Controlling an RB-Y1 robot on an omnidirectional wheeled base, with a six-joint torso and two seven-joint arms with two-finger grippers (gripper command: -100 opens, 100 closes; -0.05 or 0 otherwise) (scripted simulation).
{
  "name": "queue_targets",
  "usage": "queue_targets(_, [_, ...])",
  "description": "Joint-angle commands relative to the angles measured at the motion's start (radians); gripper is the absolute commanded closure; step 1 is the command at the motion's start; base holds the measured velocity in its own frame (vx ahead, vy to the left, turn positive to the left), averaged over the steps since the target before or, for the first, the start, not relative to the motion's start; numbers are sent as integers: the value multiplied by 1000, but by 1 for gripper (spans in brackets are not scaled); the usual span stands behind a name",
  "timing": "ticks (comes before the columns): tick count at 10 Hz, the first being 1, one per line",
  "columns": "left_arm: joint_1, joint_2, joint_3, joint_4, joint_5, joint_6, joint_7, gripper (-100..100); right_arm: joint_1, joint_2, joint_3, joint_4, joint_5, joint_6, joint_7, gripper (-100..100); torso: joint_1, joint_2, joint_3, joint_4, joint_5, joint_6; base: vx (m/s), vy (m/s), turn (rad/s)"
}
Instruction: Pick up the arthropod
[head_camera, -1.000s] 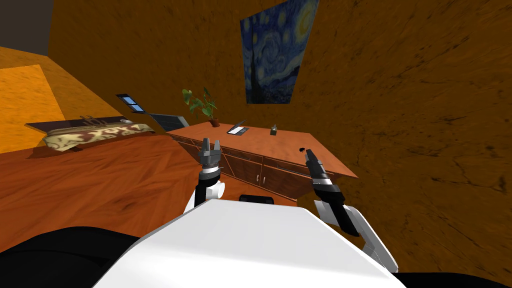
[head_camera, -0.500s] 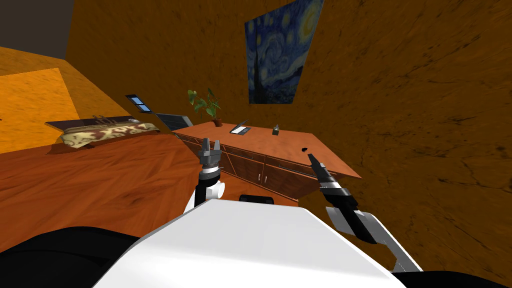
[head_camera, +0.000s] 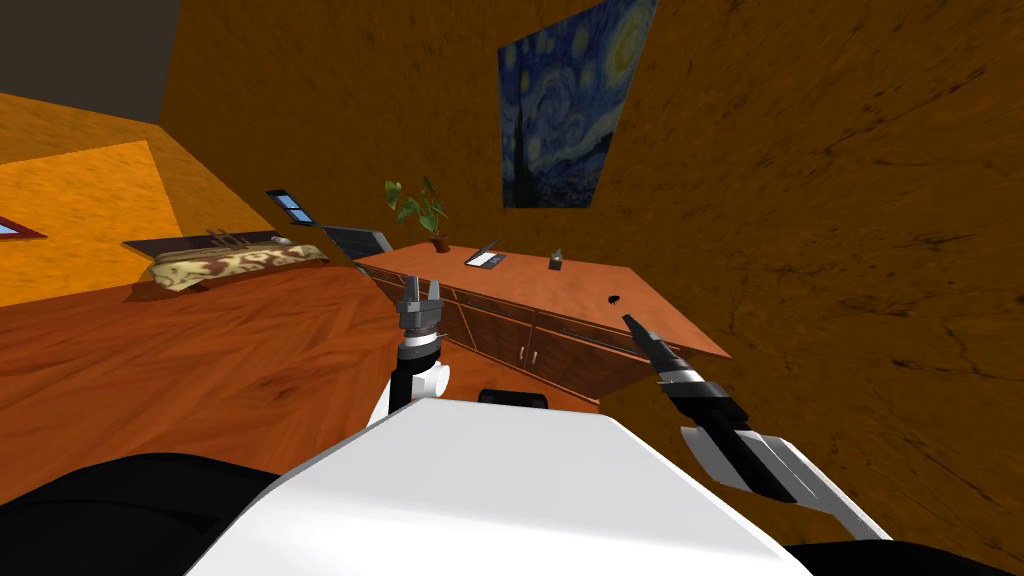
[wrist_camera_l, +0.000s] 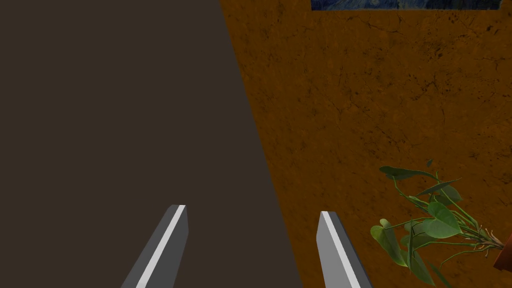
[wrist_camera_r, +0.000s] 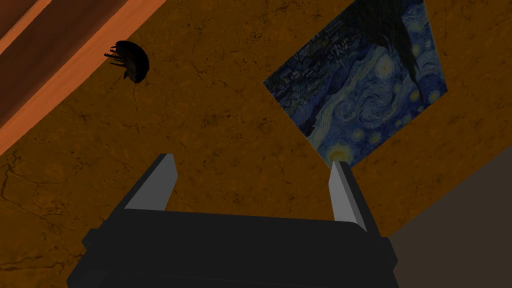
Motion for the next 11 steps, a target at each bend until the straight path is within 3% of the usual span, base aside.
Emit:
queue_targets(1, [0, 0, 0, 0, 0, 0, 0, 0, 25, -50, -32, 32, 18, 15, 0, -100, 0, 0, 0, 0, 0, 0, -25, 40, 67])
queue_targets(2, [0, 0, 0, 0, 0, 0, 0, 0, 25, -69, -32, 32, 18, 15, 0, -100, 1, 0, 0, 0, 0, 0, -16, 31, 26])
queue_targets(3, [0, 0, 0, 0, 0, 0, 0, 0, 50, -113, -61, 62, 32, 24, 0, -100, 0, 0, 0, 0, 0, 0, -12, 30, 62])
queue_targets(4, [0, 0, 0, 0, 0, 0, 0, 0, 50, -127, -61, 62, 32, 24, 0, -100, 0, -1, 0, 0, 0, 0, -12, 23, 28])
queue_targets(5, [0, 0, 0, 0, 0, 0, 0, 0, 76, -163, -89, 94, 45, 34, 0, -100, 0, -1, 0, 0, 0, 0, -20, 33, 50])
queue_targets(6, [0, 0, 0, 0, 0, 0, 0, 0, 76, -186, -89, 94, 45, 34, 0, -100, 0, 0, 0, 0, 0, 0, -16, 32, 27])
queue_targets(7, [0, 0, 0, 0, 0, 0, 0, 0, 103, -218, -116, 125, 56, 44, 0, -100, 0, -1, 0, 0, 0, 0, -7, 38, 61])
queue_targets(8, [0, 0, 0, 0, 0, 0, 0, 0, 103, -245, -116, 125, 56, 44, 0, -100, 1, -1, -1, 0, 0, 0, -4, 25, 26])
queue_targets(11, [0, 0, 0, 0, 0, 0, 0, 0, 156, -336, -165, 190, 75, 64, 1, -100, 0, -1, -1, 0, 0, 0, -4, 25, 47])
